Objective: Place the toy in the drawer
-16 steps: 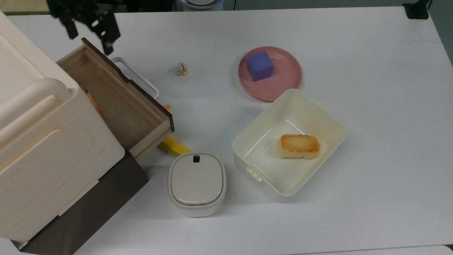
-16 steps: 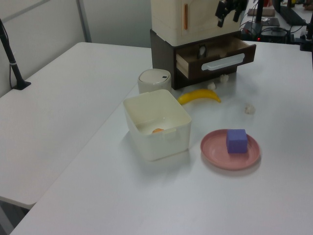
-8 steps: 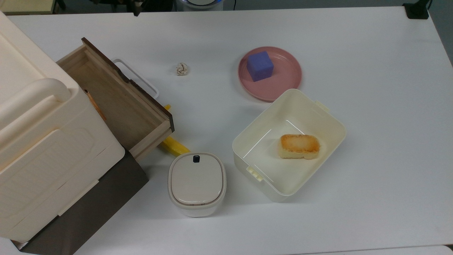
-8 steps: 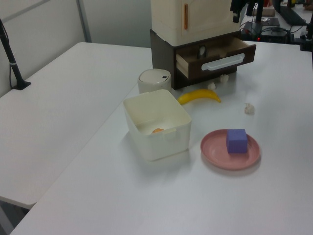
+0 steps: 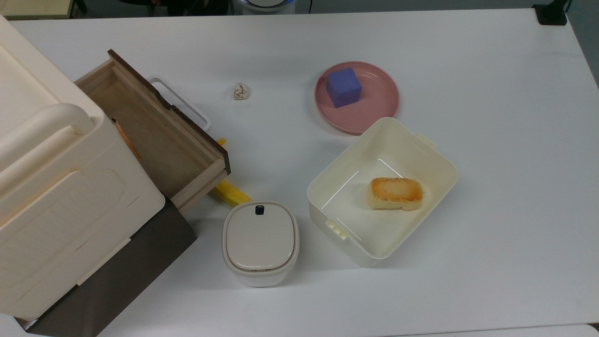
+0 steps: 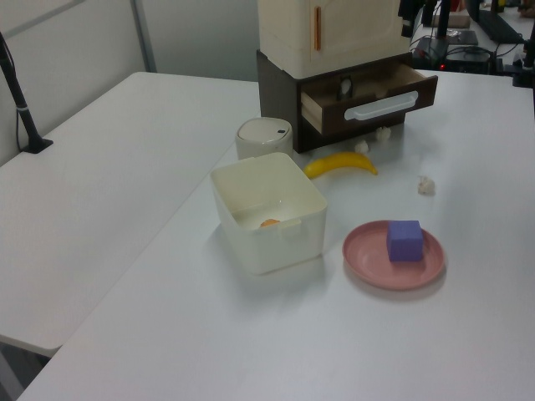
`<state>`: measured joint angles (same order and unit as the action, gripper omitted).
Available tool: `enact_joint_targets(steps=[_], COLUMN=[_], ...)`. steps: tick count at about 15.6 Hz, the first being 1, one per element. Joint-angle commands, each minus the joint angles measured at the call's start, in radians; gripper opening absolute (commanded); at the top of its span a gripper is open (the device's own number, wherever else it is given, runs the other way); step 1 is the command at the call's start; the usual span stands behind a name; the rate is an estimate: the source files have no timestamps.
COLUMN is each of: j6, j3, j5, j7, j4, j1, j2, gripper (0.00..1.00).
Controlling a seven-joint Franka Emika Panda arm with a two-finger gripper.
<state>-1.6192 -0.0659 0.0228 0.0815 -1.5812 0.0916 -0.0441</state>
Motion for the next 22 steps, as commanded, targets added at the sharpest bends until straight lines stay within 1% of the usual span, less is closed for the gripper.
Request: enact_joint_targets(steps=[1,3,9,13,16,22], j6=[0.012,0.013,0.009,-0.065,-0.076,-0.074], j3=[-0.009,-0.011,-0.006,-0.005,-0.003,-0.003], j5=[-0.02,-0.021,-0.007,-0.009,-0.018,-0.02], j7=[-0.103,-0.132,-0.126,-0.077,0.03,0.029], j4=[-0.019,-0.022,-0.025,-0.052,-0.051,-0.051], j1=[-0.01,-0.01,-0.01,-0.026,-0.046,-0.046], j2=[-0.022,-0.023,-0.016,-0.01,0.009,0.007], gripper=[1.0,1.0,1.0,1.0,1.0,1.0])
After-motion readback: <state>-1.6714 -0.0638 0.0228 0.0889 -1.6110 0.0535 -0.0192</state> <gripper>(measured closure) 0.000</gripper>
